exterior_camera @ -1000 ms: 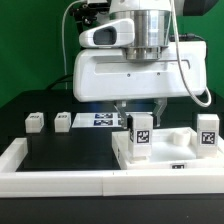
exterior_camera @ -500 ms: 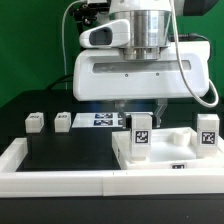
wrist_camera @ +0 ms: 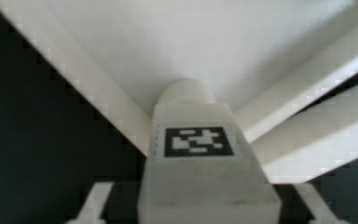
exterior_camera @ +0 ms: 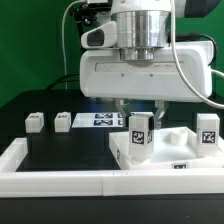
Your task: Assemble square table
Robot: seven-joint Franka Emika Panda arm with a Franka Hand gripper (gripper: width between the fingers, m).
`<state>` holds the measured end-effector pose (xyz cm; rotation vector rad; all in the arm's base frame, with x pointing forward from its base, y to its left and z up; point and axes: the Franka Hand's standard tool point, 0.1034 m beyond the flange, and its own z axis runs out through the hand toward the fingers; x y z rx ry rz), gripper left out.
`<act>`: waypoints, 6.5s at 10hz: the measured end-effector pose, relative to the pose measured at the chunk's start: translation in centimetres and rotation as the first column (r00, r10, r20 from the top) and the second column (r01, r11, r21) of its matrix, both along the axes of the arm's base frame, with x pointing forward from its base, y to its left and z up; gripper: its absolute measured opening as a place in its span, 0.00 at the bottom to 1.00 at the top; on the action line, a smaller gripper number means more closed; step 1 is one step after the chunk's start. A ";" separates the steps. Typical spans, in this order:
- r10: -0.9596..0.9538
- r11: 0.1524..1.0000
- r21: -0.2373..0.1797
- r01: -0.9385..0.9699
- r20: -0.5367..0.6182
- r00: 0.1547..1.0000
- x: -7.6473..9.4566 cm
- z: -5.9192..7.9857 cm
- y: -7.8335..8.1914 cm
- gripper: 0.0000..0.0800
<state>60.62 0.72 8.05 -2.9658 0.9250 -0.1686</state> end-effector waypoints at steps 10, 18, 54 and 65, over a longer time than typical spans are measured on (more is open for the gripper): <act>-0.527 0.847 0.069 0.528 -0.024 0.849 -0.1 -0.1 0.2 0.47; 0.133 0.991 -0.002 -0.133 -0.008 0.991 -0.2 -0.2 0.2 0.81; -0.009 1.000 0.004 0.009 0.016 1.000 0.2 -0.3 0.3 0.81; 0.734 0.668 -0.103 -0.737 -0.073 0.676 0.3 0.0 -0.2 0.81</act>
Offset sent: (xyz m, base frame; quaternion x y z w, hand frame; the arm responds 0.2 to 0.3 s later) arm -0.0019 -0.0005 -0.0063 -0.0251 0.0006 0.2070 0.9780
